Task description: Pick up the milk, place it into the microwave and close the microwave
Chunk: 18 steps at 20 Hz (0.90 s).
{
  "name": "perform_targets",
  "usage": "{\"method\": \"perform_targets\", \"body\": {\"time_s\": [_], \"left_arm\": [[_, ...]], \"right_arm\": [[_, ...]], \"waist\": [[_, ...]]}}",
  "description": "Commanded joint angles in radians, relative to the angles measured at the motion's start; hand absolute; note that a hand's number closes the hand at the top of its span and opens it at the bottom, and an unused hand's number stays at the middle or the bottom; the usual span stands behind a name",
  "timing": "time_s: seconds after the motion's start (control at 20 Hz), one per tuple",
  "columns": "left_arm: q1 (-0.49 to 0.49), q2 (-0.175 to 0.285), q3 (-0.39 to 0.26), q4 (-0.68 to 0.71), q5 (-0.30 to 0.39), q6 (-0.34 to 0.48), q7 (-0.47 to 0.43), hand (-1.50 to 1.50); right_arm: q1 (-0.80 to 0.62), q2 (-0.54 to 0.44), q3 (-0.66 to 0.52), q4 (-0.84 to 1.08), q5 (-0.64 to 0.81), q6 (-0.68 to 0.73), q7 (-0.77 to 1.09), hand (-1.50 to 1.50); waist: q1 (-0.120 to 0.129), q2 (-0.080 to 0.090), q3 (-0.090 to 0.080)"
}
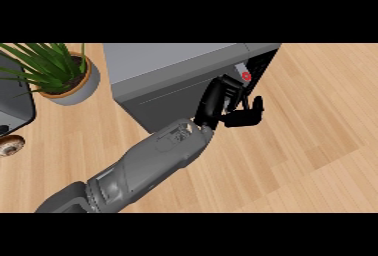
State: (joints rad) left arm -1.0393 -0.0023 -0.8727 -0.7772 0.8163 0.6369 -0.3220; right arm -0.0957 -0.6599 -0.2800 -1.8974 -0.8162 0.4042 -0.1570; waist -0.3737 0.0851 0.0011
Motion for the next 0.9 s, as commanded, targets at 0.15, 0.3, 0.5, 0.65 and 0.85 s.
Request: {"method": "perform_targets", "body": {"time_s": [0.15, 0.3, 0.5, 0.65, 0.85], "left_arm": [[0.004, 0.081, 0.063, 0.161, 0.043, 0.003, -0.006, 1.50], [-0.010, 0.084, 0.035, 0.180, 0.049, -0.018, -0.003, 1.50], [-0.001, 0.108, 0.034, 0.188, 0.075, -0.027, -0.023, -1.50], [0.004, 0.107, 0.029, 0.189, 0.094, -0.045, -0.032, -1.50], [0.001, 0.112, 0.022, 0.190, 0.111, -0.069, -0.048, -1.50]], "right_arm": [[0.011, -0.026, -0.055, -0.011, -0.028, -0.015, 0.013, -1.50], [0.018, -0.027, -0.064, -0.020, -0.038, -0.024, 0.020, -1.50], [0.035, -0.039, -0.097, -0.028, -0.054, -0.034, 0.031, -1.50], [0.053, -0.041, -0.107, -0.043, -0.057, -0.032, 0.034, -1.50], [0.066, -0.043, -0.116, -0.064, -0.078, -0.033, 0.044, -1.50]], "waist": [[0.063, 0.008, -0.003], [0.075, 0.010, -0.001], [0.099, 0.001, -0.004], [0.107, 0.000, -0.003], [0.124, -0.002, -0.004]]}}
